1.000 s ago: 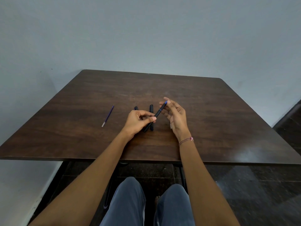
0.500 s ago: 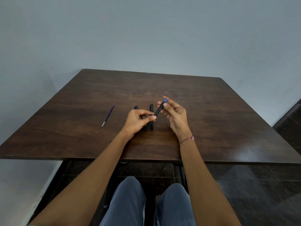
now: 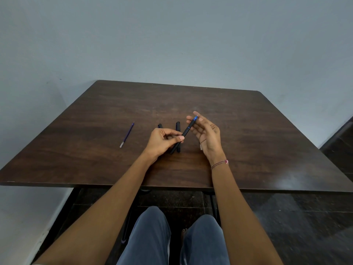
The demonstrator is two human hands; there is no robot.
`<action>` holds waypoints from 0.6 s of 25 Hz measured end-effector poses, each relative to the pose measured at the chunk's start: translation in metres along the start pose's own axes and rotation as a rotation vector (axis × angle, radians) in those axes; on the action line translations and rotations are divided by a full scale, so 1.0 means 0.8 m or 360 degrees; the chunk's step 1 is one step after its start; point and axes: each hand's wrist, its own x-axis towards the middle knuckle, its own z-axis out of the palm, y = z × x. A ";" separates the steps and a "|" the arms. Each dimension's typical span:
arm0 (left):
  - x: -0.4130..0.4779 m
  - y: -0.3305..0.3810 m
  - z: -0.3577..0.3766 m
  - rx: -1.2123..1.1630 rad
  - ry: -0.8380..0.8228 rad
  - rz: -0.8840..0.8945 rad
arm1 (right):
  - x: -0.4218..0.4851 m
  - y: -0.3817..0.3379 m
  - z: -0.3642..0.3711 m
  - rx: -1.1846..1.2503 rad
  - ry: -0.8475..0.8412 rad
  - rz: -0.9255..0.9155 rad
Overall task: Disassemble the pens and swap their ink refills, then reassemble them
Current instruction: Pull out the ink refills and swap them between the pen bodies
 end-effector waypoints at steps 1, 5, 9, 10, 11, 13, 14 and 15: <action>0.000 0.000 0.000 0.0003 -0.0003 -0.0001 | 0.000 -0.001 -0.001 0.0034 -0.0024 0.0022; 0.000 0.000 0.000 -0.0014 -0.0015 0.0015 | -0.002 -0.002 -0.001 0.0039 -0.0123 0.0079; 0.000 0.001 -0.001 -0.0011 -0.0003 0.0023 | -0.003 -0.004 0.000 0.0068 -0.0153 0.0090; -0.001 0.002 -0.001 -0.0013 -0.0001 0.0024 | -0.003 -0.004 -0.001 0.0074 -0.0158 0.0084; -0.001 0.003 -0.001 -0.0016 0.0002 0.0022 | -0.002 -0.004 -0.001 0.0081 -0.0159 0.0079; -0.001 0.004 -0.001 -0.0022 0.0006 0.0019 | -0.002 -0.003 -0.002 0.0073 -0.0153 0.0063; -0.001 0.004 -0.001 -0.0026 0.0007 0.0019 | -0.001 -0.002 -0.002 0.0059 -0.0143 0.0055; -0.001 0.004 -0.001 -0.0030 0.0007 0.0018 | -0.001 -0.001 -0.002 0.0043 -0.0128 0.0047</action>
